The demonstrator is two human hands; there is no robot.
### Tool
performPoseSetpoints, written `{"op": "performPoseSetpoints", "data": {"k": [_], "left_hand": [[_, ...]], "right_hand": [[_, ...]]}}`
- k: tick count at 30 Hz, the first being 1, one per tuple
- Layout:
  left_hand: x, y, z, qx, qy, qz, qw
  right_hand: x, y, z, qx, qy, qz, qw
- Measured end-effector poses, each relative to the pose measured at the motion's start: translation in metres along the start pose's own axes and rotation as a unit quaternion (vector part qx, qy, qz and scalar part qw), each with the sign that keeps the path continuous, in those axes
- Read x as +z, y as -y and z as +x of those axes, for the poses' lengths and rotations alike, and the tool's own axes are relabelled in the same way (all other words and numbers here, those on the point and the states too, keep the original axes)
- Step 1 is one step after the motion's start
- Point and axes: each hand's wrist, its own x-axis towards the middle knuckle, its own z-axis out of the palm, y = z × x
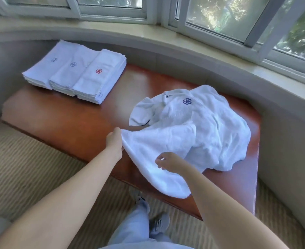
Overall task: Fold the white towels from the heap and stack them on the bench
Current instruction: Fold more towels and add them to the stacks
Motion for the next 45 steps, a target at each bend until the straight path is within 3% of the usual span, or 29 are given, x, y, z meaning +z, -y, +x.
{"op": "performPoseSetpoints", "data": {"k": [6,9,11,14,19,27,32,35,38,42,45], "left_hand": [[-0.049,0.005,0.024,0.013,-0.056,0.038,0.998],[-0.062,0.008,0.041,0.014,-0.063,0.059,0.996],[-0.07,0.007,0.051,0.009,-0.06,0.083,0.995],[-0.079,0.009,0.071,0.006,-0.046,0.128,0.991],[-0.09,0.018,0.102,0.009,-0.008,0.173,0.985],[-0.114,0.028,0.138,0.039,0.086,0.271,0.958],[-0.129,0.018,0.152,0.061,0.165,0.35,0.92],[-0.133,-0.018,0.158,0.073,0.147,0.291,0.943],[-0.133,-0.07,0.158,0.097,0.134,0.219,0.962],[-0.138,-0.128,0.156,0.162,0.116,0.167,0.966],[-0.144,-0.152,0.157,0.183,0.091,0.157,0.966]], "right_hand": [[0.019,-0.011,0.004,0.06,-0.042,0.021,0.997],[0.03,-0.016,0.012,0.087,-0.118,0.093,0.985],[0.04,-0.018,0.02,0.133,-0.08,0.097,0.983],[0.055,-0.022,0.035,0.136,-0.133,0.14,0.972],[0.097,-0.029,0.054,0.22,-0.101,0.214,0.946],[0.122,-0.015,0.101,0.204,-0.177,0.178,0.946],[0.114,0.016,0.104,0.157,-0.179,0.294,0.926],[0.082,0.051,0.099,0.126,-0.187,0.332,0.916],[0.033,0.1,0.09,0.091,-0.245,0.384,0.886],[-0.028,0.152,0.072,0.03,-0.318,0.426,0.847],[-0.05,0.164,0.062,0.011,-0.33,0.46,0.824]]}}
